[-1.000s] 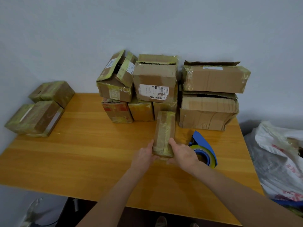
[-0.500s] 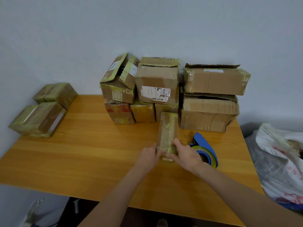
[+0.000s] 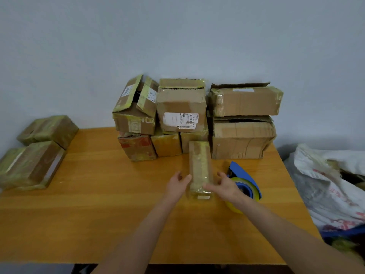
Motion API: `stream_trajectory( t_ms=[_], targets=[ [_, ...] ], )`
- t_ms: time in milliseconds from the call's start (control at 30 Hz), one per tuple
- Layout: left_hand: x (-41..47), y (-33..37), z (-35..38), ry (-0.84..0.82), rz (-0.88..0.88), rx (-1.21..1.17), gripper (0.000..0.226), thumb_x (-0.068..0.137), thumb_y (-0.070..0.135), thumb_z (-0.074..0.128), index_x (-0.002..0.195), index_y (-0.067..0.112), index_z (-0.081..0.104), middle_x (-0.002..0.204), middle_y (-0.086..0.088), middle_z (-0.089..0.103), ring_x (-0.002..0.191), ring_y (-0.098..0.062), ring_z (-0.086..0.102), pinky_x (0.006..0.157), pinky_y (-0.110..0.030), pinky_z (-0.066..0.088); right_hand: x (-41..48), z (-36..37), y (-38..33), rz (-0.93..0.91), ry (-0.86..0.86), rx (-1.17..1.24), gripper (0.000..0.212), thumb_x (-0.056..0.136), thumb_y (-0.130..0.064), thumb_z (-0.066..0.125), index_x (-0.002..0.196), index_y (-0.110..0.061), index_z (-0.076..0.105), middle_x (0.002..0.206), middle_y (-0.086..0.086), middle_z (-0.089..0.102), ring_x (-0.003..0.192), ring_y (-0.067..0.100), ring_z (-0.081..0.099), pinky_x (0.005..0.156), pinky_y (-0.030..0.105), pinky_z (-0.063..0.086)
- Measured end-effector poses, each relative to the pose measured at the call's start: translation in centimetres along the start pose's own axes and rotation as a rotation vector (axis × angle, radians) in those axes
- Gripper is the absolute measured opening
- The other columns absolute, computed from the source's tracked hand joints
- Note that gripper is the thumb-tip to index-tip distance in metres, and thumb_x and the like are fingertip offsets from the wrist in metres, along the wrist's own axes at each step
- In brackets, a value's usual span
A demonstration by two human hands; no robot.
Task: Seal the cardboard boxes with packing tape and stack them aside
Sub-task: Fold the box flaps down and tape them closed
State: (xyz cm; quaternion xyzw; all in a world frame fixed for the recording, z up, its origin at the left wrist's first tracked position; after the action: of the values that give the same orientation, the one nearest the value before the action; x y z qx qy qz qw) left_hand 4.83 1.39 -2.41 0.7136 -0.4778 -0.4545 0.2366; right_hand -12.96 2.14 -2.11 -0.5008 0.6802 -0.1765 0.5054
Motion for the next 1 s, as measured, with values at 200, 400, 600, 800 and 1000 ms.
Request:
stream_trajectory(
  t_ms=[200, 400, 600, 800, 1000],
  targets=[
    [-0.5, -0.7, 1.2, -0.167, -0.132, -0.201, 0.065, 0.096, 0.044, 0.051, 0.149, 0.017, 0.028, 0.144, -0.006, 0.044, 0.122, -0.025, 0.050, 0.100, -0.037, 0.044, -0.7, 1.9, -0.4, 0.062, -0.014, 0.151, 0.080, 0.084, -0.048, 0.069, 0.148, -0.017, 0.031, 0.135, 0.002, 0.053, 0.118, 0.024, 0.054, 0.097, 0.043, 0.050],
    [-2.5, -3.6, -1.0, 0.000, -0.222, -0.415, 0.043, 0.092, 0.034, 0.062, 0.123, 0.006, 0.057, 0.114, -0.010, 0.063, 0.099, -0.029, 0.065, 0.074, -0.037, 0.057, -0.9, 4.2, -1.0, -0.012, -0.079, -0.005, 0.071, 0.075, -0.030, 0.081, 0.134, -0.015, 0.045, 0.122, 0.002, 0.060, 0.105, 0.021, 0.060, 0.086, 0.038, 0.055],
    [-7.0, -6.4, -6.8, 0.284, -0.265, -0.478, 0.035, 0.089, 0.032, 0.066, 0.110, 0.006, 0.057, 0.105, -0.007, 0.063, 0.095, -0.024, 0.065, 0.073, -0.034, 0.058, -2.3, 9.8, -4.8, -0.189, -0.273, -0.089, 0.063, 0.076, -0.021, 0.081, 0.126, -0.011, 0.044, 0.121, 0.006, 0.056, 0.098, 0.018, 0.057, 0.066, 0.021, 0.050],
    [-9.7, -8.8, -14.0, 0.519, -0.251, -0.526, 0.030, 0.091, 0.030, 0.064, 0.111, 0.009, 0.057, 0.109, -0.010, 0.064, 0.095, -0.025, 0.064, 0.068, -0.034, 0.056, -4.4, 16.0, -10.8, -0.331, -0.387, -0.111, 0.063, 0.074, -0.020, 0.082, 0.126, -0.013, 0.047, 0.110, -0.001, 0.058, 0.099, 0.018, 0.062, 0.084, 0.037, 0.056],
    [-9.2, -9.7, -20.5, 0.619, -0.174, -0.457, 0.037, 0.089, 0.033, 0.064, 0.119, 0.010, 0.058, 0.105, -0.008, 0.067, 0.093, -0.023, 0.066, 0.072, -0.036, 0.058, -4.1, 20.6, -16.0, -0.369, -0.431, -0.033, 0.068, 0.076, -0.015, 0.081, 0.134, -0.009, 0.047, 0.115, 0.004, 0.061, 0.094, 0.017, 0.060, 0.069, 0.025, 0.052]
  ],
)
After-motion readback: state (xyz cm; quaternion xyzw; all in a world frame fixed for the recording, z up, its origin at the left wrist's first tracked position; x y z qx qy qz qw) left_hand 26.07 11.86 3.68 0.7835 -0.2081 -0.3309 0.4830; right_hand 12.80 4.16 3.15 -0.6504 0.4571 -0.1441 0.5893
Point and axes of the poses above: each hand's wrist, its own x-axis towards the middle knuckle, its own z-axis out of the palm, y = z × x, the point moved 2 cm from there along x, towards the middle knuckle
